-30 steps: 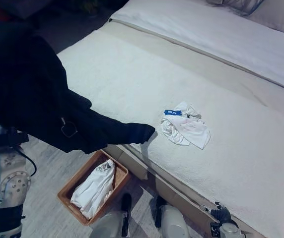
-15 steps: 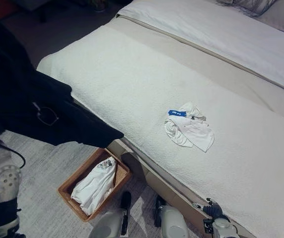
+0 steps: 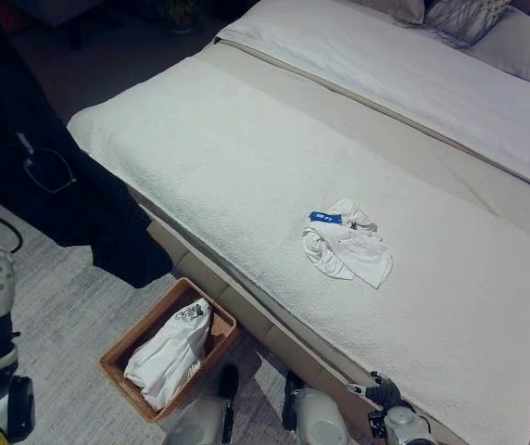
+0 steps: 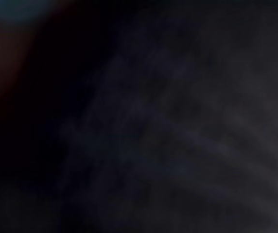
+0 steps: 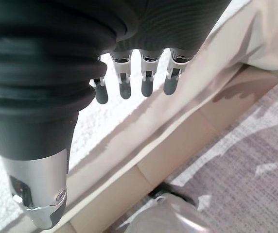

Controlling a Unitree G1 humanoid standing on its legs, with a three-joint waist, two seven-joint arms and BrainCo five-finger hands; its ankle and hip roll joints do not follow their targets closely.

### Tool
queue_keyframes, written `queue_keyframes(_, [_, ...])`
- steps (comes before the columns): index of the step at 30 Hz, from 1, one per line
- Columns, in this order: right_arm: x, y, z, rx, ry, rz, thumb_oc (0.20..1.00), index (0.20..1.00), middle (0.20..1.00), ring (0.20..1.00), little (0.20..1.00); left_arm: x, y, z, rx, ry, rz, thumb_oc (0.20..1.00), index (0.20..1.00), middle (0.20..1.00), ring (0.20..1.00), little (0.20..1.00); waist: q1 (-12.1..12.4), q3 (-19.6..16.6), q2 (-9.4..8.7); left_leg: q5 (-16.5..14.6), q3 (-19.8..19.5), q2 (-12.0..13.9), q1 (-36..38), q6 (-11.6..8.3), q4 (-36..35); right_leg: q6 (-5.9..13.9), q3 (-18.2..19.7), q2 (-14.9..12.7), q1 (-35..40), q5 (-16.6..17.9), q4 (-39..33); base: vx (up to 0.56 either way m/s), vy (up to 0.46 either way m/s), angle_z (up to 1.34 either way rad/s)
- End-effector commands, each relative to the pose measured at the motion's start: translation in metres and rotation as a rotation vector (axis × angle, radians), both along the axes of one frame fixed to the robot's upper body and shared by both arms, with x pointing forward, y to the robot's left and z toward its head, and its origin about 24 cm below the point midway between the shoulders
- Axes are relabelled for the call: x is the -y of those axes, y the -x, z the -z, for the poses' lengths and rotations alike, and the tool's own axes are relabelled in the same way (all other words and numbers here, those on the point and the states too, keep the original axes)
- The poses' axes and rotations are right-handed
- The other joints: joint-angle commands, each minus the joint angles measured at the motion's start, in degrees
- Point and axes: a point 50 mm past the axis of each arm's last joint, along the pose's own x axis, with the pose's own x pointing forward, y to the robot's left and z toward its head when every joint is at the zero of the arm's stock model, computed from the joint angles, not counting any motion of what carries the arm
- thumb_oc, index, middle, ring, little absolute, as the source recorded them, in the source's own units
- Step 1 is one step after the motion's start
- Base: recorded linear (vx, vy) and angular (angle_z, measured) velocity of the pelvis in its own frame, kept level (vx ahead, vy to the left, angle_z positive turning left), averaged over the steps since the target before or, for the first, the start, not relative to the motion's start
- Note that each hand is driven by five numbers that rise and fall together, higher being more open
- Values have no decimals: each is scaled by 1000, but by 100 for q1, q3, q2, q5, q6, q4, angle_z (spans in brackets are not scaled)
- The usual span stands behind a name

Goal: Pick up clothes into the bucket

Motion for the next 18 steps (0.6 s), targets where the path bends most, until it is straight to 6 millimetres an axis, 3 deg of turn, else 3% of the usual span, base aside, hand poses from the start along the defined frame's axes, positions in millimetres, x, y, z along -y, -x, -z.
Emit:
queue_keyframes(1, [0,3,0,0,34,-43,1000,1000,1000,1000,1000,1,-5,-2,2,-30,-25,200,200,200,200,200,-158,-512,-39,-481,-5,4,-231,-53,426,502,154,-475,370,278,-556,0,0,0])
queue_keyframes(6, [-1,2,0,8,36,-45,1000,1000,1000,1000,1000,-9,-16,15,-88,24,-40,200,200,200,200,200,-165,-504,-49,-483,1,-4,-216,-44,431,493,157,-474,388,278,-559,0,0,0])
queue_keyframes(8, [-1,0,-1,19,38,-45,1000,1000,1000,1000,1000,-18,-24,35,-183,61,-54,200,200,200,200,200,-151,-494,-64,-486,-2,-12,-206,-36,430,490,154,-470,401,270,-561,0,0,0])
queue_keyframes(9, [-1,0,-1,18,38,-45,1000,1000,1000,1000,1000,-18,-24,35,-183,61,-54,200,200,200,200,200,-154,-497,-63,-486,-2,-12,-204,-36,430,490,154,-470,403,269,-561,0,0,0])
queue_keyframes(10, [-1,-2,-2,26,40,-41,1000,1000,1000,1000,1000,-24,-31,54,-273,92,-71,200,200,200,200,200,-145,-478,-79,-490,-3,-13,-210,-29,445,485,152,-472,398,269,-550,0,0,0])
queue_keyframes(12, [-1,-3,-3,32,39,-41,1000,1000,1000,1000,1000,-29,-33,66,-325,109,-83,200,200,200,200,200,-144,-474,-78,-491,-9,-10,-206,-24,446,481,156,-472,399,267,-543,0,0,0])
queue_keyframes(16, [3,-7,-6,56,56,-37,1000,1000,1000,1000,1000,-39,-47,119,-569,153,-122,200,200,200,200,200,-137,-438,-112,-492,3,-17,-229,-14,481,464,185,-458,380,270,-538,0,0,0])
queue_keyframes(17, [5,-3,-6,61,41,15,1000,1000,1000,1000,1000,-59,-5,136,-576,153,-145,200,200,200,200,200,30,-354,-101,-514,-20,-24,-225,-16,523,455,181,-460,408,254,-525,0,0,0])
queue_keyframes(18, [13,0,-7,63,53,41,1000,1000,1000,1000,1000,-67,27,126,-519,125,-148,200,200,200,200,200,145,-350,-75,-509,-76,-41,-238,-18,516,451,147,-467,419,256,-543,-35,-7,-7])
